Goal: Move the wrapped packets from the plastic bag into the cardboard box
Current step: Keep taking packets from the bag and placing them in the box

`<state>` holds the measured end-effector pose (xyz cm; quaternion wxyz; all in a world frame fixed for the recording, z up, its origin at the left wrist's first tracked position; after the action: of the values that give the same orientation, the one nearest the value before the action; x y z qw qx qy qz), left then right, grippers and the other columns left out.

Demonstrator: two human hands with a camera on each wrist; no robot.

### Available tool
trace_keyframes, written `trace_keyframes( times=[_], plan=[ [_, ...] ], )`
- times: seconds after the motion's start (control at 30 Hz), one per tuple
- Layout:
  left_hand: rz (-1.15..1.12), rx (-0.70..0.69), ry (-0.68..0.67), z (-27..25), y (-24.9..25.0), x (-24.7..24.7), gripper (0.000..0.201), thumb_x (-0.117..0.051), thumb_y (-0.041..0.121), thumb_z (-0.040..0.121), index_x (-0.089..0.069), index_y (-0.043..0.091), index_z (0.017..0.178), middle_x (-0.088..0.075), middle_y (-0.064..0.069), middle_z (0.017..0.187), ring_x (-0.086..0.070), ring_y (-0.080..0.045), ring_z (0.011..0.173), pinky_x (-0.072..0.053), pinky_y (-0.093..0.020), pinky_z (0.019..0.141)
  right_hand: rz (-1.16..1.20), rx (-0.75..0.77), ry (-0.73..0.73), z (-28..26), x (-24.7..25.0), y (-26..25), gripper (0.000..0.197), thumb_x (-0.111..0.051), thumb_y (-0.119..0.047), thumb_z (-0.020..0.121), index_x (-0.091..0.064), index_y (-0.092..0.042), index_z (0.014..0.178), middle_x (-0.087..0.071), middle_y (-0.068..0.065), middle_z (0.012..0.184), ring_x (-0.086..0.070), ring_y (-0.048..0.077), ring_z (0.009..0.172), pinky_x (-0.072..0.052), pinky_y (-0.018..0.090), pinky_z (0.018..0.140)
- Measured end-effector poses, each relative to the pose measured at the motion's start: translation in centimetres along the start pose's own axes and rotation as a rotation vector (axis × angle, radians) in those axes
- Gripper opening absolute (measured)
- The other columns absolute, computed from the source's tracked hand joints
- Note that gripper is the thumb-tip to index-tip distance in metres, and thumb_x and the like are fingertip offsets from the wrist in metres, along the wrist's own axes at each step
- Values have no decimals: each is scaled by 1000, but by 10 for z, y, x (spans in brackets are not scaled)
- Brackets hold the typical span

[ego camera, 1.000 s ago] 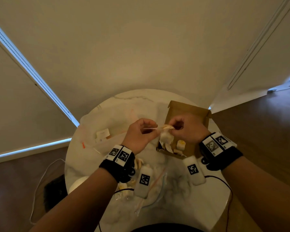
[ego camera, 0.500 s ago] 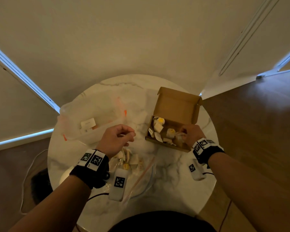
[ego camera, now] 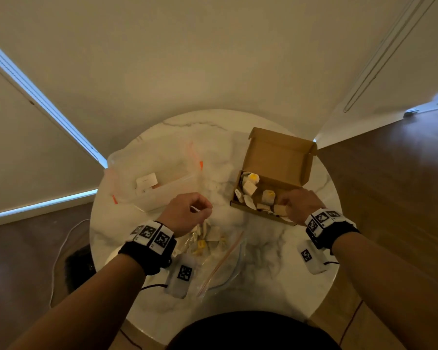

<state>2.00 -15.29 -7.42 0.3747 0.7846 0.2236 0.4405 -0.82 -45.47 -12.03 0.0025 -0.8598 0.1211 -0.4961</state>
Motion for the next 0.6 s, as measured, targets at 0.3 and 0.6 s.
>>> trace_keyframes(
  times=[0.3, 0.6],
  plan=[
    [636, -244, -559, -68, -34, -69, 36, -58, 54, 88, -61, 41, 122, -31, 2, 147, -30, -18, 133, -30, -37, 112, 102, 367, -204, -57, -73, -69, 27, -51, -21, 88, -71, -25, 106, -69, -3, 112, -62, 15, 103, -48, 26, 93],
    [519, -169, -130, -55, -37, -51, 38, -56, 3, 84, -63, 7, 121, -58, -10, 117, -58, -32, 106, -48, -42, 89, 297, 522, -105, -69, -125, -144, 47, -51, -20, 94, -45, -13, 140, -51, 10, 137, -52, 29, 122, -42, 35, 102]
  ],
)
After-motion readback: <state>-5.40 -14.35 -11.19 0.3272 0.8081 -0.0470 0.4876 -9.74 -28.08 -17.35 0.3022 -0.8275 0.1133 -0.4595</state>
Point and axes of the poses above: each hand's wrist, its own z-axis towards the middle knuckle, its own x-axis out of the back of the hand, y = z × x, the point moved 5 cm from there along z, towards the middle knuckle
